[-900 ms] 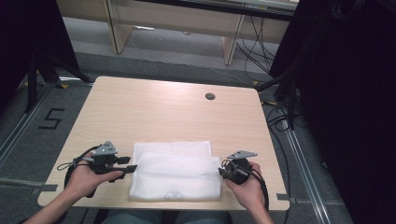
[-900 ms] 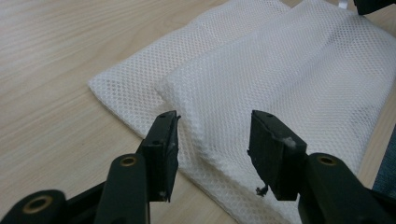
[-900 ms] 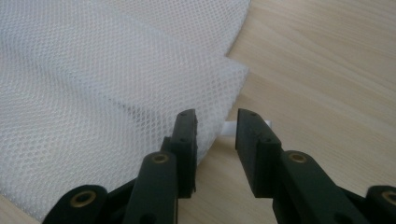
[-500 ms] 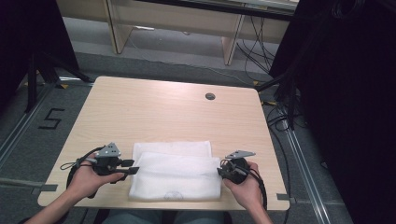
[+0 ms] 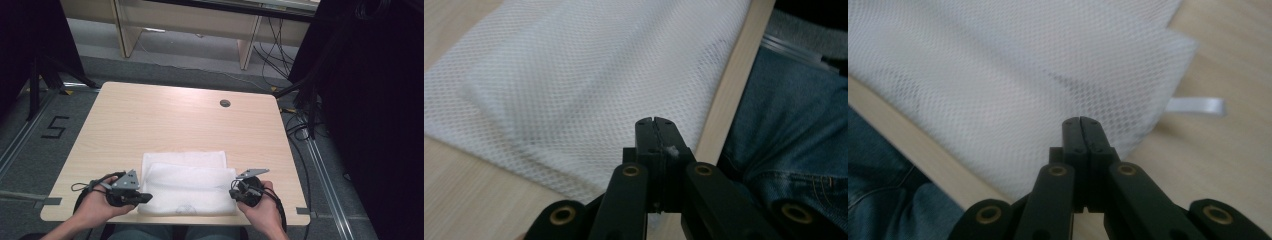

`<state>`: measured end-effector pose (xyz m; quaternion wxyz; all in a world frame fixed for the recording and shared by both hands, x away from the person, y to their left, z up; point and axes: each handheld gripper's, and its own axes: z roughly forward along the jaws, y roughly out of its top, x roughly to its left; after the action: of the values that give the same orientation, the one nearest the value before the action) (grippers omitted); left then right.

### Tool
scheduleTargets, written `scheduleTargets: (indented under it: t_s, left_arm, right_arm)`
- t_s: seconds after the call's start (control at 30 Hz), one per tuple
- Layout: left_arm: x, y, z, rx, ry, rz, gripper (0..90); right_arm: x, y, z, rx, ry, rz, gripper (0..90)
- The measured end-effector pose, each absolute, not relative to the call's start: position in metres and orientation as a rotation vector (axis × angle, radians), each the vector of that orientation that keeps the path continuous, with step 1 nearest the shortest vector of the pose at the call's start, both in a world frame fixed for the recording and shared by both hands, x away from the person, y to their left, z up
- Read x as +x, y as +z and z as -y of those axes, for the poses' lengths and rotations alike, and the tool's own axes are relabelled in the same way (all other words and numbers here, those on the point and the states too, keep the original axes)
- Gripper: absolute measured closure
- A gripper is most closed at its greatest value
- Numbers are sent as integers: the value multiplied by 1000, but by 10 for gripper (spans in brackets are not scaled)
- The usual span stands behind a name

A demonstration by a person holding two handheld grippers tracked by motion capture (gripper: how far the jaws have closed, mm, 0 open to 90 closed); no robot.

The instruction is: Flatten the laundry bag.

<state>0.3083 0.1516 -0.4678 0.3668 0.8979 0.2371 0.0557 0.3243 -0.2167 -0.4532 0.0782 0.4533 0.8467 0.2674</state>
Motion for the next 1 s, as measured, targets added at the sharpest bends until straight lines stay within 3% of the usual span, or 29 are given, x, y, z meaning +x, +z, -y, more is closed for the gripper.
scheduleTargets:
  t_s: [0.1,0.37,1.0]
  left_arm:
    - [310,-472,-144,2434,149,-527,897]
    - [318,-486,-131,2505,203,-556,897]
    - [349,-496,-135,2485,236,-639,897]
  right_arm:
    - [318,-456,215,1368,783,-2573,900]
    - [322,-469,208,1426,684,-2650,900]
    - [353,-481,199,1508,605,-2637,900]
